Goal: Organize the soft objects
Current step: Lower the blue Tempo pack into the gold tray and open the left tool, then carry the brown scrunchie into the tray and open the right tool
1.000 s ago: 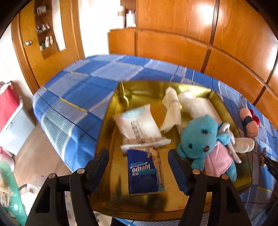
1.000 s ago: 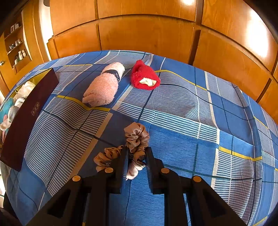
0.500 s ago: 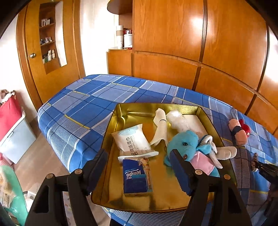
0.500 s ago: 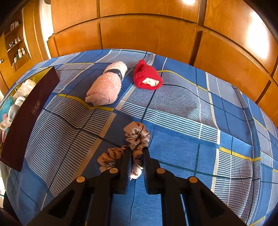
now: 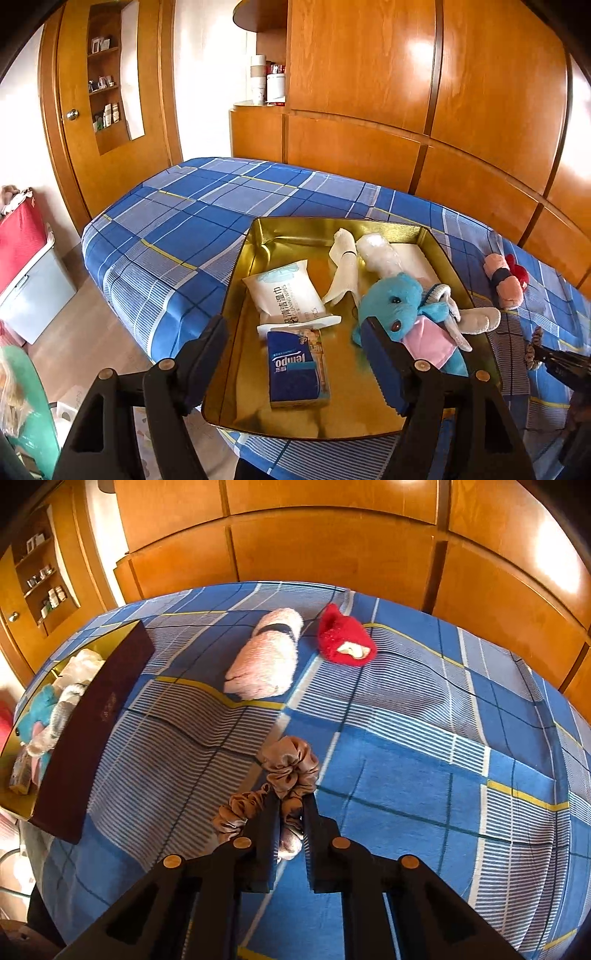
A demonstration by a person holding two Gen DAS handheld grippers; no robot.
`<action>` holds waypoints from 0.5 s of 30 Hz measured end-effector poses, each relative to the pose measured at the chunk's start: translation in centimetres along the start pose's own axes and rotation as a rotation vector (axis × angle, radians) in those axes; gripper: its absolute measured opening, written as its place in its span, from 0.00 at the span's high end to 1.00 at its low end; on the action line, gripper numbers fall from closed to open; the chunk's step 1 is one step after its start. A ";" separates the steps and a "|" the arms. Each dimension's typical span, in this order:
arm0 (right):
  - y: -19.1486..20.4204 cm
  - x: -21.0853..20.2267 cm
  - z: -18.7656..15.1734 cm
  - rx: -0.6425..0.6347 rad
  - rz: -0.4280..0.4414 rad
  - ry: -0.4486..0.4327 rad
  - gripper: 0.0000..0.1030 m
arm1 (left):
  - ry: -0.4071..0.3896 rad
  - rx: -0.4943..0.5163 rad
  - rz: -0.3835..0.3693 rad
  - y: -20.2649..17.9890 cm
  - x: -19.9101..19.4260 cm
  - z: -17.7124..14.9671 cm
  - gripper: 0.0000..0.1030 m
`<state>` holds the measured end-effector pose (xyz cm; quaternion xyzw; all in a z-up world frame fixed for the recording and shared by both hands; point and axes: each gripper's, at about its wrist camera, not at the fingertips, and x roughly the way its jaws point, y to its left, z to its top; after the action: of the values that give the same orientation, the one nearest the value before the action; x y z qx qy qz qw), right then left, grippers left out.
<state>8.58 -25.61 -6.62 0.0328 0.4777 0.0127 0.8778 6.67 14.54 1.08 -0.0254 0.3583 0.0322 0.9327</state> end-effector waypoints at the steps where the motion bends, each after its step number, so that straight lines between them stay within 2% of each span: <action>1: 0.2 0.0 0.0 -0.001 0.006 0.000 0.91 | 0.001 -0.003 0.000 0.1 0.0 0.0 0.27; 15: 3.9 -3.2 1.8 -0.028 0.123 -0.076 0.91 | 0.010 -0.023 0.006 1.1 0.4 -0.3 0.27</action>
<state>8.43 -22.02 -2.71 0.0505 0.4410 0.0720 0.8932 6.64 15.64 0.54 -0.0351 0.3627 0.0392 0.9304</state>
